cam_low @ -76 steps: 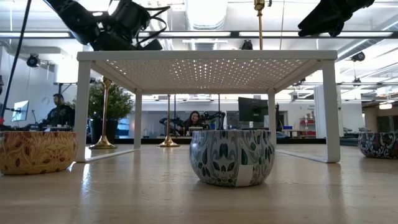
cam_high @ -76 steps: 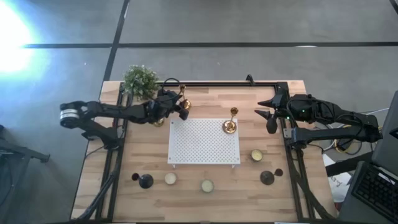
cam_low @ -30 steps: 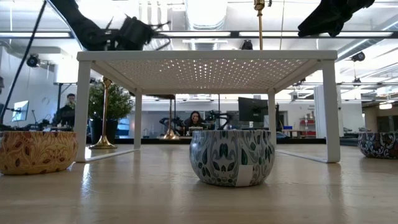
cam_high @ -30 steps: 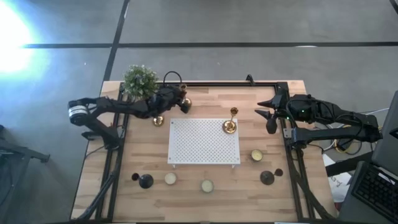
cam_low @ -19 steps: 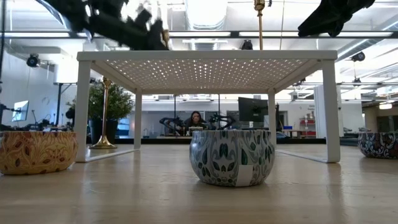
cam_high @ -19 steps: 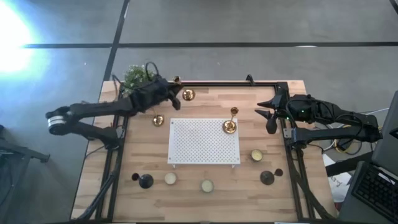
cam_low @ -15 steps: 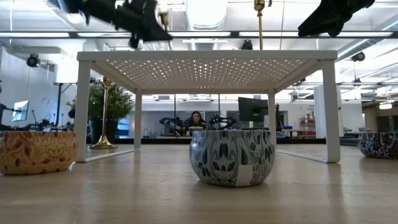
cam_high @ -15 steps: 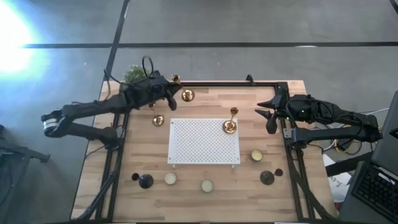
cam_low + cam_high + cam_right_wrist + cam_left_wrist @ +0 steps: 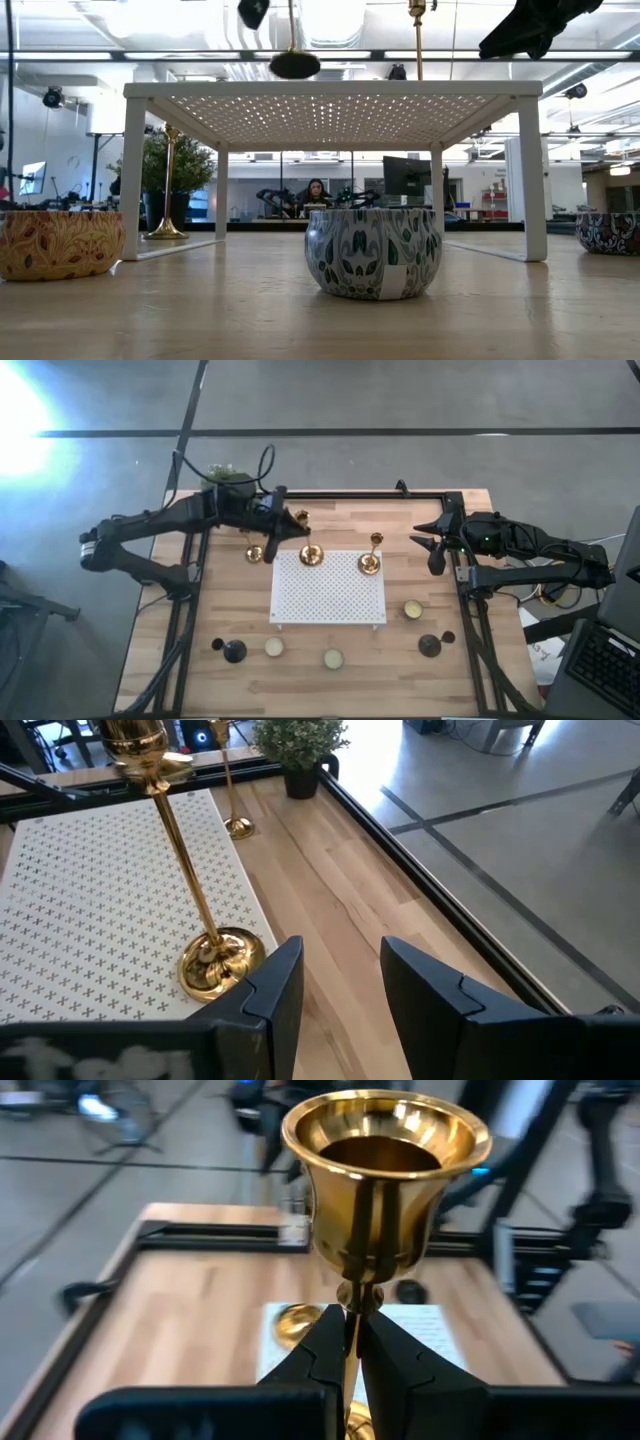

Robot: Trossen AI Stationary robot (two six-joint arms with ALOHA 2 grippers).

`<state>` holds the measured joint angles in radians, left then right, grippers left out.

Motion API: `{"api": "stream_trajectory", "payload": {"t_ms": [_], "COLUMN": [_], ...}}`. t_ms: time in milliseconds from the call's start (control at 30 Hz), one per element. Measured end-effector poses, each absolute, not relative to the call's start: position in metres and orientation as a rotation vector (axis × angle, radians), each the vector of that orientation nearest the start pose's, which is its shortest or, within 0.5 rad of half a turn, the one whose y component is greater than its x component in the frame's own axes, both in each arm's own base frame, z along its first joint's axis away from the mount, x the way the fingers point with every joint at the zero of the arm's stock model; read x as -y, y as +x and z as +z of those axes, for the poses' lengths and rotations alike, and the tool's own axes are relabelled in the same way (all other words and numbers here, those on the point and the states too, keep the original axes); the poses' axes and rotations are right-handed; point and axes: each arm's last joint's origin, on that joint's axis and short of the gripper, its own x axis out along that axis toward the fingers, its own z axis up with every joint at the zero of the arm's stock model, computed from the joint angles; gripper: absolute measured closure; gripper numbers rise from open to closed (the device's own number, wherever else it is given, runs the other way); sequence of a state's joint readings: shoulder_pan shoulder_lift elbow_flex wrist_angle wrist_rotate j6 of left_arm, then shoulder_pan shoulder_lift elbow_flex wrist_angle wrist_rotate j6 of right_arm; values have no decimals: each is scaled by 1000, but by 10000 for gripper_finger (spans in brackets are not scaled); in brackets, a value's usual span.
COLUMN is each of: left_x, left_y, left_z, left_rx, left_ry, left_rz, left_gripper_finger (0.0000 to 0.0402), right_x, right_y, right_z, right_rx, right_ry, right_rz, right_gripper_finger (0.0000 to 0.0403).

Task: Pick & Place candle stick holders
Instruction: Put the top right golden candle holder on the shelf

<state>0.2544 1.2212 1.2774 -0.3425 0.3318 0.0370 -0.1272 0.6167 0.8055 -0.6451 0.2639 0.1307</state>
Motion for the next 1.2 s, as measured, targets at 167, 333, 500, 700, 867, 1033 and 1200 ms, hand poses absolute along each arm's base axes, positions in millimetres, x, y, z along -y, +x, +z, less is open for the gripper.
{"api": "stream_trajectory", "payload": {"t_ms": [167, 333, 500, 700, 867, 1033, 1200], "left_x": [-53, -49, -38, -37, -38, -38, -38], "left_y": [275, 288, 294, 294, 300, 302, 303], "left_z": [392, 381, 377, 377, 362, 352, 352], "left_rx": [-306, -349, -359, -343, -370, -361, -352], "left_ry": [-60, -67, -24, 86, 158, 217, 223], "left_rz": [-167, -201, -248, -256, -262, -275, -292], "left_gripper_finger": [381, 381, 381, 381, 381, 381, 381], "right_x": [23, 23, 23, 23, 23, 23, 23], "right_y": [118, 118, 118, 118, 118, 118, 118], "right_z": [319, 318, 318, 318, 318, 318, 318], "right_rx": [-432, -434, -434, -432, -430, -431, -431], "right_ry": [95, 95, 95, 104, 115, 114, 114], "right_rz": [-413, -413, -413, -414, -416, -416, -416], "right_gripper_finger": [279, 286, 291, 289, 281, 275, 274]}}
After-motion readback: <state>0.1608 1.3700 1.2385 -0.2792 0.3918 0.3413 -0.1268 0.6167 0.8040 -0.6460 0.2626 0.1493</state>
